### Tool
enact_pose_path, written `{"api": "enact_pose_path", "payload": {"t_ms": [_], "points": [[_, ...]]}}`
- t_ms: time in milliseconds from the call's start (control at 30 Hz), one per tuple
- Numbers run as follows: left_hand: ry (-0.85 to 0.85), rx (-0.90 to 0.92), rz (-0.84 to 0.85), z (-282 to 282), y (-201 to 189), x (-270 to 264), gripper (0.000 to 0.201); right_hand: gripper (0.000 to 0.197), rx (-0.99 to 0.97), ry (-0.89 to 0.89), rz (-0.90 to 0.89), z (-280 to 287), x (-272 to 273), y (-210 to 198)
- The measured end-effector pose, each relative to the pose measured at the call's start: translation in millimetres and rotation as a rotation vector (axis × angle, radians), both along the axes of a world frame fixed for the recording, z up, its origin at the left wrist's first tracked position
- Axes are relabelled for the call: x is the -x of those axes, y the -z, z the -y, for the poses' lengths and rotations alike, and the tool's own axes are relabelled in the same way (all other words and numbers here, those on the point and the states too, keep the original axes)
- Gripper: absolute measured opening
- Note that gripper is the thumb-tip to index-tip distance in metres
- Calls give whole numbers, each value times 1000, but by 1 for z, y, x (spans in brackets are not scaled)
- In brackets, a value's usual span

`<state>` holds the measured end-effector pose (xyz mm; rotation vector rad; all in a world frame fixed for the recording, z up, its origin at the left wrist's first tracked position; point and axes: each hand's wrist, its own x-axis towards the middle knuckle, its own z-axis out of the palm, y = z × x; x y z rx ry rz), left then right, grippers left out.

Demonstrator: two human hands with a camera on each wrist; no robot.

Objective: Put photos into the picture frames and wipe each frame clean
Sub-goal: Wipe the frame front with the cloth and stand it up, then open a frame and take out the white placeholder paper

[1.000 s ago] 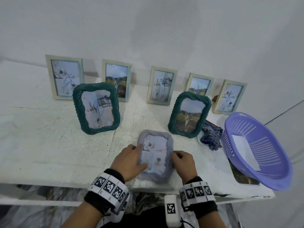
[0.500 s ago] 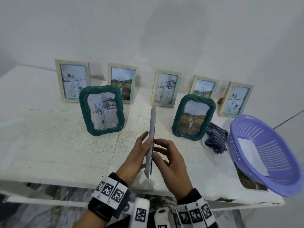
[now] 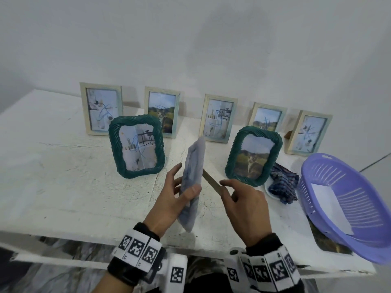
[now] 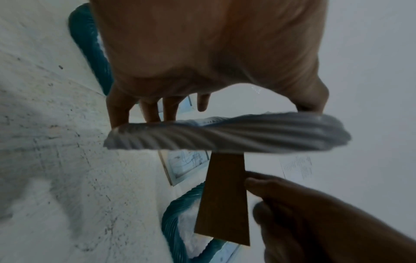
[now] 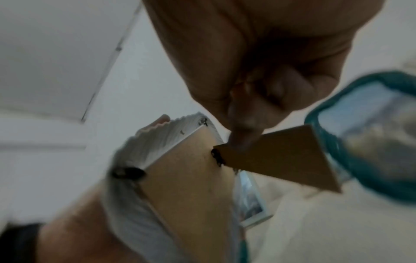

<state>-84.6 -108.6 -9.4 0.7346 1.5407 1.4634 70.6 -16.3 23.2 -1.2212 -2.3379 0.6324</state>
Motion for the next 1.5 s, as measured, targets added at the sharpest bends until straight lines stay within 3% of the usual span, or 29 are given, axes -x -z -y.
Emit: {"api": "enact_pose_path", "payload": {"t_ms": [100, 200, 333, 400, 533, 667, 767, 867, 967, 1033, 1133, 1233, 1333, 1367, 1433, 1500], "points": [[-12, -4, -128, -1, 2, -5, 121, 20, 543, -48, -375, 2, 10, 0], [-60, -70, -220, 1, 9, -3, 117, 43, 1056, -28, -678, -3, 18, 5], [-126, -132, -161, 1, 10, 7, 89, 55, 1209, -47, -872, -26, 29, 17], [-145, -111, -168, -4, 13, 15, 80, 53, 1218, -54, -896, -44, 38, 19], [-156, -96, -241, -22, 13, 33, 89, 53, 1051, 100, -733, -85, 61, 23], [-157, -92, -313, -50, 10, 47, 87, 75, 1021, 141, -608, -113, 81, 20], [-140, -60, -354, -68, 11, 53, 87, 79, 1076, 108, -650, -126, 92, 17], [-116, -35, -382, -80, 15, 56, 74, 79, 1093, 116, -723, -134, 104, 22], [-100, -3, -409, -86, 24, 58, 70, 89, 1081, 106, -763, -161, 111, 66], [-105, 4, -421, -87, 31, 60, 68, 91, 1090, 81, -760, -162, 115, 70], [-119, -8, -425, -87, 38, 62, 68, 75, 1052, 118, -733, -144, 117, 42], [-115, -16, -434, -85, 40, 60, 65, 62, 978, 178, -726, -146, 117, 44], [-126, -20, -443, -83, 41, 59, 64, 82, 857, 186, -623, -150, 114, 52], [-130, -24, -446, -82, 42, 58, 66, 79, 769, 160, -575, -151, 114, 52], [-117, -25, -460, -78, 41, 57, 67, 52, 603, 133, -494, -141, 111, 34], [-86, -24, -494, -71, 39, 54, 65, 44, 464, 89, -398, -134, 106, 20]]}}
